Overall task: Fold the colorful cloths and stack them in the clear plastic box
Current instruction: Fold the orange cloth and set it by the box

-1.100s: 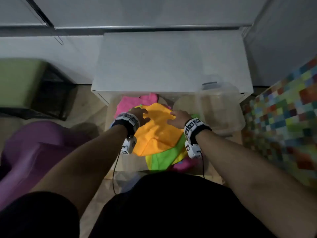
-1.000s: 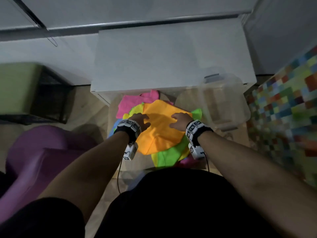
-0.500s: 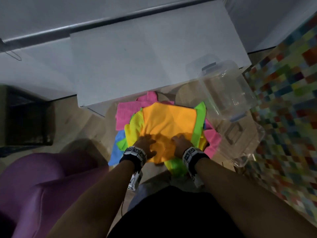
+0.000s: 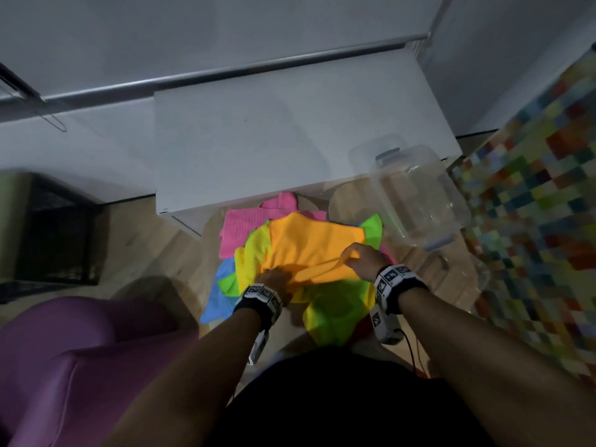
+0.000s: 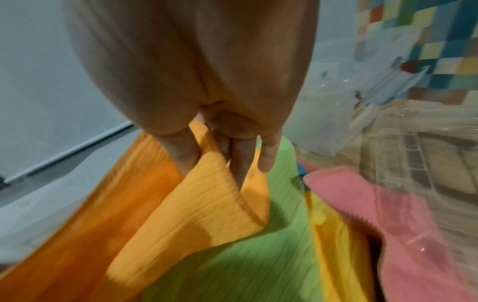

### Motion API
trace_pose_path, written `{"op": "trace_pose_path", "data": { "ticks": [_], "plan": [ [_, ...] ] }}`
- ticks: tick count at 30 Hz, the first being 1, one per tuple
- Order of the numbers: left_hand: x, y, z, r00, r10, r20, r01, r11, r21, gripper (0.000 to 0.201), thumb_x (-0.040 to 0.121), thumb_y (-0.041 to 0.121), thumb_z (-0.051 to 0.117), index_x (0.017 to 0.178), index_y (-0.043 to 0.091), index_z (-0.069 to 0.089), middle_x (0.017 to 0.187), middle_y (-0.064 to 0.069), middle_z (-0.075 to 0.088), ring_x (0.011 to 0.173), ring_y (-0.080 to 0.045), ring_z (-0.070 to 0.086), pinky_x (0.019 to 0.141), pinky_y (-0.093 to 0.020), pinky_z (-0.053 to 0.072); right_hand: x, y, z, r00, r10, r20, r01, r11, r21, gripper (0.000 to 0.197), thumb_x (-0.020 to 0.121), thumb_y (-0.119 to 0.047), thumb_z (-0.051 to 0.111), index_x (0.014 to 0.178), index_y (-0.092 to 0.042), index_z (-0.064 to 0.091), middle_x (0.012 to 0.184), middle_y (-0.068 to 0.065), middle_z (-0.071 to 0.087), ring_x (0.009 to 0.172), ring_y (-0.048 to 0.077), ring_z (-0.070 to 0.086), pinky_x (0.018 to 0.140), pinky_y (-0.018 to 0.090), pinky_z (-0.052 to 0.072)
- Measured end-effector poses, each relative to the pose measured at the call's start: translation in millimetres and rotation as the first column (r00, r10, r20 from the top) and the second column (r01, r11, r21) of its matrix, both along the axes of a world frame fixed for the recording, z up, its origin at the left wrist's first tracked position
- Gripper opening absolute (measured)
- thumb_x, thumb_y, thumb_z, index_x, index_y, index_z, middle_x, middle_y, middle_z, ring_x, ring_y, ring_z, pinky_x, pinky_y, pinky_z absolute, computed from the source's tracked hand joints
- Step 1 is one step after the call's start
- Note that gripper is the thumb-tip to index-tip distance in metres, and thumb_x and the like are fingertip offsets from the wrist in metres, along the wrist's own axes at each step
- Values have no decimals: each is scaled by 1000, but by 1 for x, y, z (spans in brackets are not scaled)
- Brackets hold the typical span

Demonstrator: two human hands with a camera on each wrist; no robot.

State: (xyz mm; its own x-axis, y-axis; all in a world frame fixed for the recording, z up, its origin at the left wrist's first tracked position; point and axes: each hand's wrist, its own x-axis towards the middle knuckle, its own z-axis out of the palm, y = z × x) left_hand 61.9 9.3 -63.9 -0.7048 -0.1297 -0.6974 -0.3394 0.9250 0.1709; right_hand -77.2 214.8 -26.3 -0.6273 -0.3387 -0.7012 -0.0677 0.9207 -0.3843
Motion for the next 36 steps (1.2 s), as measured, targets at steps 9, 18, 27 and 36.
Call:
{"op": "trace_pose_path", "data": {
  "ticks": [9, 18, 27, 36],
  "plan": [
    [-8, -4, 1, 973, 213, 87, -223, 967, 120, 44, 85, 33, 63, 128, 25, 60, 132, -8, 57, 122, -29, 52, 99, -33, 44, -12, 56, -9, 997, 74, -7, -72, 987, 144, 38, 95, -26, 49, 123, 0, 56, 127, 22, 56, 112, 37, 55, 90, 40, 48],
    [-18, -7, 7, 518, 855, -26, -785, 487, 382, 55, 88, 45, 54, 130, 11, 56, 125, -19, 61, 113, -38, 57, 96, -40, 46, -2, 67, -22, 984, -169, -58, 175, 977, 124, 57, 98, -30, 48, 147, -8, 32, 149, 17, 39, 127, 38, 46, 98, 41, 45],
    [-24, 11, 11, 605, 794, -57, -754, 595, 279, 51, 98, 47, 41, 134, 11, 47, 132, -20, 54, 120, -39, 51, 94, -37, 39, -8, 69, -28, 945, -319, -65, 323, 944, 71, 40, 97, -21, 48, 132, -2, 51, 133, 20, 54, 122, 35, 51, 95, 32, 42],
    [19, 14, -24, 673, 703, 232, -738, 659, 142, 49, 92, 55, 44, 96, 9, 61, 97, -17, 71, 90, -31, 67, 89, -44, 52, -17, 82, -46, 976, -216, 4, 216, 976, 39, 30, 99, -18, 41, 120, -7, 60, 127, 20, 57, 111, 36, 56, 75, 26, 35]
  ]
}}
